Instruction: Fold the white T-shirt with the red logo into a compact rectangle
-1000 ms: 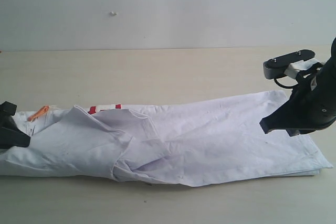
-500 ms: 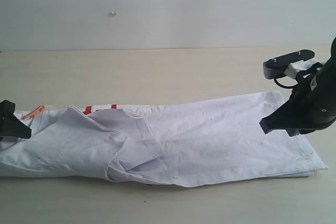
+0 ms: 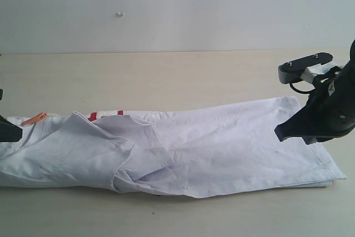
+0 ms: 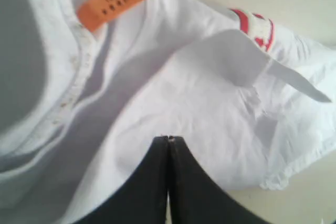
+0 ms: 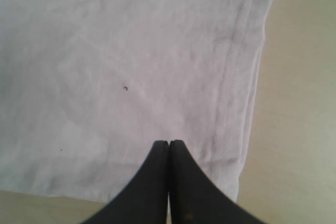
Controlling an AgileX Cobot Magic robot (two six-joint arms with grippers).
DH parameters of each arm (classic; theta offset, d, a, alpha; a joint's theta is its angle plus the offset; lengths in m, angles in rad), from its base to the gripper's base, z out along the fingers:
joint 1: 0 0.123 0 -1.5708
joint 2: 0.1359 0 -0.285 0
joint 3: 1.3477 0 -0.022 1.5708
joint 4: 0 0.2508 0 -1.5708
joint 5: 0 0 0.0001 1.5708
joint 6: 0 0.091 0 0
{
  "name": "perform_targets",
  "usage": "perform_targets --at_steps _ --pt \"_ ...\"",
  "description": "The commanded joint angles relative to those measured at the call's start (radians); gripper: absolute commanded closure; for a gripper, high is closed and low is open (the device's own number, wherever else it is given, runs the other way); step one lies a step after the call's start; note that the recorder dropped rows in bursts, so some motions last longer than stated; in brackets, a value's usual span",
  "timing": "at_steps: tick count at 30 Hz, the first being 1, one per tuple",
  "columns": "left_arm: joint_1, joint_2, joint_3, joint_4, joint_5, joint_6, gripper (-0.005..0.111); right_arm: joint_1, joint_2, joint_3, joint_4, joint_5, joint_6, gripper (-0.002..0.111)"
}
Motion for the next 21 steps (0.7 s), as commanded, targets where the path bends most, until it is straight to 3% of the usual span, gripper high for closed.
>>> perform_targets --at_steps 1,7,13,17,21 --pt "-0.038 -0.010 0.017 -0.006 0.055 0.013 0.107 -0.005 -0.010 0.002 0.000 -0.003 -0.004 0.108" --pt "-0.137 0.038 0.085 0.043 -0.084 0.020 0.107 -0.005 -0.010 0.002 0.003 0.001 -0.004 0.108" --pt "-0.144 0.118 0.096 0.089 -0.189 0.020 0.107 -0.005 -0.010 0.002 0.008 0.003 -0.004 0.108" --pt "-0.144 0.162 0.099 0.061 -0.192 0.020 0.107 -0.005 -0.010 0.002 0.008 -0.001 -0.004 0.108" --pt "-0.142 0.116 0.066 0.019 -0.104 0.022 0.107 -0.005 -0.010 0.002 0.008 0.003 -0.004 0.108"
